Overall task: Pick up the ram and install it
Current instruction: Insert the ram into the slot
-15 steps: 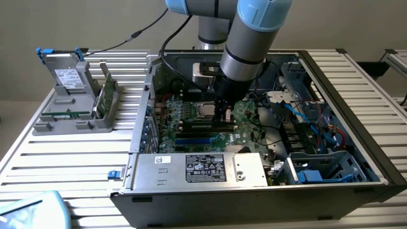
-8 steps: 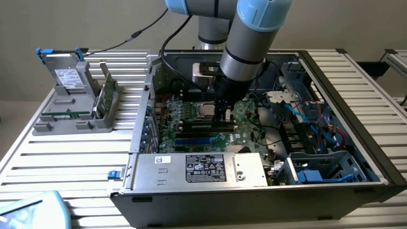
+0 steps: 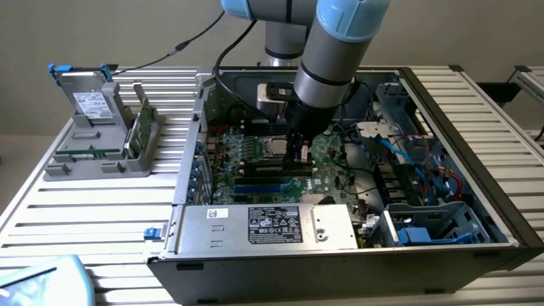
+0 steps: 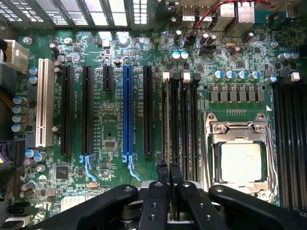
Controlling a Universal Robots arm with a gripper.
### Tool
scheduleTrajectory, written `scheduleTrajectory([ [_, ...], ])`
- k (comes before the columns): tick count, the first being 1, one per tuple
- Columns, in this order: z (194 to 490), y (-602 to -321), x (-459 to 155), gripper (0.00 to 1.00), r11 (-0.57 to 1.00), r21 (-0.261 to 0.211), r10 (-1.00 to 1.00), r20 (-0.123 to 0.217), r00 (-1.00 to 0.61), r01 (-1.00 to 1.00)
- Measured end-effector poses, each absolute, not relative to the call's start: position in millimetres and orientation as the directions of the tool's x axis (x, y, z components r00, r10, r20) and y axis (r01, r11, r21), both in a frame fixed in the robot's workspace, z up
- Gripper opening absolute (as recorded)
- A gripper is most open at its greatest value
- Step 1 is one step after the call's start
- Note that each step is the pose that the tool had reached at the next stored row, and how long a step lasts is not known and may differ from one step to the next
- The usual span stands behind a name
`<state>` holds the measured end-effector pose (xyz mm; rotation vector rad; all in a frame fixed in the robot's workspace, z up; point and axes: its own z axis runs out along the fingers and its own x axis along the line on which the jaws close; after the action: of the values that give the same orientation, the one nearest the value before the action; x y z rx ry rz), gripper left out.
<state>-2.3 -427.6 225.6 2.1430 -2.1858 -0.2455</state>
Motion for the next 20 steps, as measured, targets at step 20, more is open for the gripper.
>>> scheduleTrajectory([
  [20, 225.6, -426.8, -2.3, 0.13, 0.018, 0.166, -0.998, -0.061, -0.029, -0.986],
])
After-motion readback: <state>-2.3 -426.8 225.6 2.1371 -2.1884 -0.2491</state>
